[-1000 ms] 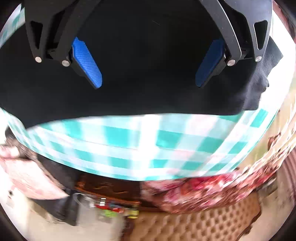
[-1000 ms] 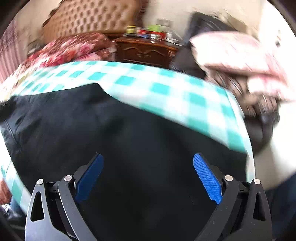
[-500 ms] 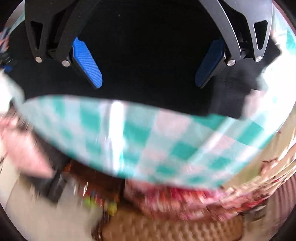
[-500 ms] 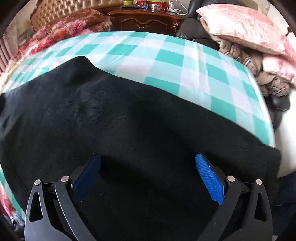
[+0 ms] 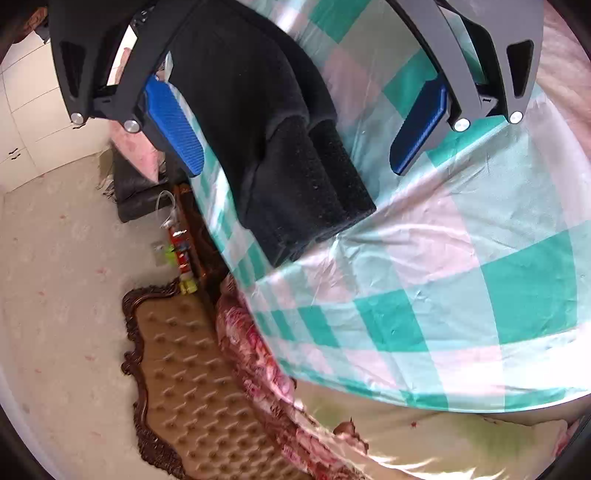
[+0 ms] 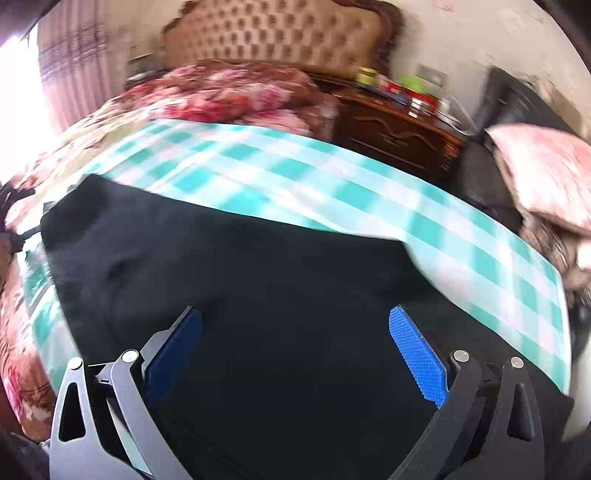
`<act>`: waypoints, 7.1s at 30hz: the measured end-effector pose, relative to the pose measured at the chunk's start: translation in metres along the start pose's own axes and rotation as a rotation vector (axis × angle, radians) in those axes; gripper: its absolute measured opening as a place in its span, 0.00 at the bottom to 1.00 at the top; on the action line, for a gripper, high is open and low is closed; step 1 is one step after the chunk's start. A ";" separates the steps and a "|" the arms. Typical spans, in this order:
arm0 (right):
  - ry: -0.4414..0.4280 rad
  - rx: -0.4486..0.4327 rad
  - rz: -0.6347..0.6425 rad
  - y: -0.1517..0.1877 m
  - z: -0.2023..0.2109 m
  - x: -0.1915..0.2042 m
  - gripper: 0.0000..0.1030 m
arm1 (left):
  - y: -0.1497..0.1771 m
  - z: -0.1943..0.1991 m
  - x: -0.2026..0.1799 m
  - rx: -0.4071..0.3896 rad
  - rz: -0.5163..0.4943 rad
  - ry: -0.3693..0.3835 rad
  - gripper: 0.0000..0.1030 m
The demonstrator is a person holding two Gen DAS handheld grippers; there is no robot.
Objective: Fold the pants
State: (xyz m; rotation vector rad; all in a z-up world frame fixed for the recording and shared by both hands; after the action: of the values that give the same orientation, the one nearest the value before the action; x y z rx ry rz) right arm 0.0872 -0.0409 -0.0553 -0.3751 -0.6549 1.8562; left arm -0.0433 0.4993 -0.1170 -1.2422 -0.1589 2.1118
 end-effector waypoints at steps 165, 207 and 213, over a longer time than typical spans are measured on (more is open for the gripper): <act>-0.089 0.040 0.010 0.070 0.027 -0.011 0.75 | 0.177 -0.223 -0.276 0.433 -0.973 -0.203 0.98; -0.152 0.090 -0.033 0.080 0.011 -0.026 0.89 | 0.215 -0.251 -0.302 0.524 -1.123 -0.229 0.98; -0.159 0.067 -0.056 0.089 0.014 -0.027 0.89 | 0.217 -0.254 -0.301 0.505 -1.137 -0.241 0.99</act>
State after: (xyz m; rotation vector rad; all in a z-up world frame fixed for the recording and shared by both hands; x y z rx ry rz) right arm 0.0229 -0.0936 -0.0989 -0.1641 -0.7015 1.8620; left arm 0.1534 0.0953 -0.1244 -0.3875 -0.3184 1.1597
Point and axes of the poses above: each gripper's, at about its wrist camera, not at the fingertips, and z roughly against the way its jaws point, x to its left, y to its underside, the point moved 6 cm from there along -z, roughly the way its jaws point, and after that the axes turned 11 degrees about -z, right-handed, at the moved point
